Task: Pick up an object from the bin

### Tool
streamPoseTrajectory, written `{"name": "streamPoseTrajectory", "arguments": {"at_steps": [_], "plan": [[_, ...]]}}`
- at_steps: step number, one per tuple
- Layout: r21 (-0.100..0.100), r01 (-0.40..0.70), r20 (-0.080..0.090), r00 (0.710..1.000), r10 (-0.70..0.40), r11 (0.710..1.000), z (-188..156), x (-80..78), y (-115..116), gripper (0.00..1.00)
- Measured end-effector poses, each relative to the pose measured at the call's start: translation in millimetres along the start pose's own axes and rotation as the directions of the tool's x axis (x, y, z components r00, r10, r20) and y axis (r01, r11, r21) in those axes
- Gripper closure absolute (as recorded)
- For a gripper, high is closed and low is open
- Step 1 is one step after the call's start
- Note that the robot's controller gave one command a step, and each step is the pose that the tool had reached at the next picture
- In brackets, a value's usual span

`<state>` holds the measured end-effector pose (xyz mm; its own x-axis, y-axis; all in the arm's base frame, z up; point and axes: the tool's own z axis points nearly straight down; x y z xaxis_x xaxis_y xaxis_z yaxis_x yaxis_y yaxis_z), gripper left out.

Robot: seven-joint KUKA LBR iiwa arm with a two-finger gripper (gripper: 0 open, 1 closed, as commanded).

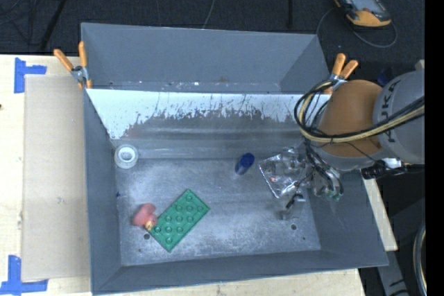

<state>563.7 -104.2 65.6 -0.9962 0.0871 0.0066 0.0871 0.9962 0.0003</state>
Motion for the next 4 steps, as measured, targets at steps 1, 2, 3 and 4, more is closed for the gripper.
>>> {"name": "streamPoseTrajectory", "arguments": {"at_steps": [1,2,3,4], "plan": [[0.0,-0.044,0.01,0.999,0.044,0.999,-4.5,-24.3,-23.9,0.0],[0.0,-0.041,0.01,0.999,0.041,0.999,-4.4,-24.6,-23.2,0.0],[0.0,-0.039,0.01,0.999,0.039,0.999,-4.3,-24.7,-22.6,0.0],[0.0,-0.037,0.011,0.999,0.037,0.999,-4.2,-24.9,-22.1,0.0]]}}
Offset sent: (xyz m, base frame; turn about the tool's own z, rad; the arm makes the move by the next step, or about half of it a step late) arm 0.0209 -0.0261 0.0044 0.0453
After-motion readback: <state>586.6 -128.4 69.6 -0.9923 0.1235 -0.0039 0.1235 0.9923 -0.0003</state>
